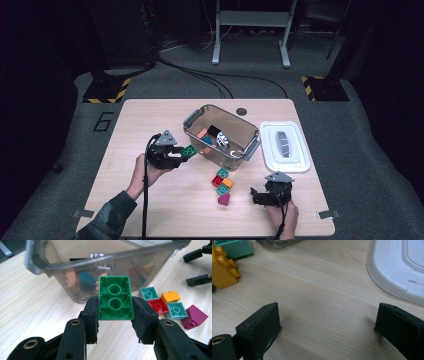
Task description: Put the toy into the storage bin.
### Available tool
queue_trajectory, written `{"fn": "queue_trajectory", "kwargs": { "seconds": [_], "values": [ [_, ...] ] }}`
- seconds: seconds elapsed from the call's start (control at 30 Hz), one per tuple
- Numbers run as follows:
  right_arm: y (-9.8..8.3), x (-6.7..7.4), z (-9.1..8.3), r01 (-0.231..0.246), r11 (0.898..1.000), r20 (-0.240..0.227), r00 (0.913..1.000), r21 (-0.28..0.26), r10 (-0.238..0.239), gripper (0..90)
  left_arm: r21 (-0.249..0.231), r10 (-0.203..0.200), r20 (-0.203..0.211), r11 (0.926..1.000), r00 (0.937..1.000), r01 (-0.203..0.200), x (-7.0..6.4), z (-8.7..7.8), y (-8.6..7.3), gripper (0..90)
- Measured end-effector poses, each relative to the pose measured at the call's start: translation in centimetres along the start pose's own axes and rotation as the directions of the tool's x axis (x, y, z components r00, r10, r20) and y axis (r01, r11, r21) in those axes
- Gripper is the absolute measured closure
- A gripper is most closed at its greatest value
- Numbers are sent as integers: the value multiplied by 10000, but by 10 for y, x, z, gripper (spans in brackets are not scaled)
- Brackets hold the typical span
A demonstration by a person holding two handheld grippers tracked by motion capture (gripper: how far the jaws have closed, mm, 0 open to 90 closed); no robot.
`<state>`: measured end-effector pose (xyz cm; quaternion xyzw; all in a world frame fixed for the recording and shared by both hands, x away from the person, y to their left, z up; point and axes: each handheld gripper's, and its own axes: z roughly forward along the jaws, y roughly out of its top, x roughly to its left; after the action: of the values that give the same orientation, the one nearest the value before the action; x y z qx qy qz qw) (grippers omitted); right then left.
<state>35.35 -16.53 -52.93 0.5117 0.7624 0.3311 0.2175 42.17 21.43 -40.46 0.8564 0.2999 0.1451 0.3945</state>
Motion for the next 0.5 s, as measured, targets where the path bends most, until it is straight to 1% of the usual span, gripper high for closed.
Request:
{"fn": "queue_trajectory", "kwargs": {
  "seconds": [0.07, 0.27, 0.3, 0.33, 0.37, 0.47, 0.5],
  "values": [
    [0, 0, 0, 2, 10000, 12, 10000, 3, -2, 44, -71, -82, -24, 9999, 10000, 82, 4, -4, 5, 592],
    [0, 0, 0, 1, 10000, -9, 10000, -2, -2, 44, -151, -110, -79, 9998, 9999, 109, 12, -8, 21, 592],
    [0, 0, 0, 1, 10000, -7, 10000, -3, -1, 44, -100, -65, -96, 9999, 9999, 64, 14, -9, 24, 592],
    [0, 0, 0, 4, 10000, -9, 10000, -4, -4, 44, -100, -192, -49, 9998, 9998, 192, 14, -9, 27, 592],
    [0, 0, 0, 7, 10000, -9, 10000, -6, -7, 44, -108, -134, -76, 9999, 9999, 133, 16, -10, 31, 592],
    [0, 0, 0, 3, 10000, -4, 10000, -6, -3, 44, -60, -150, -91, 9999, 9998, 150, 19, -11, 40, 592],
    [0, 0, 0, 0, 10000, -7, 10000, -3, 0, 44, -50, -89, -97, 9999, 9999, 89, 21, -11, 43, 592]
  ]
}}
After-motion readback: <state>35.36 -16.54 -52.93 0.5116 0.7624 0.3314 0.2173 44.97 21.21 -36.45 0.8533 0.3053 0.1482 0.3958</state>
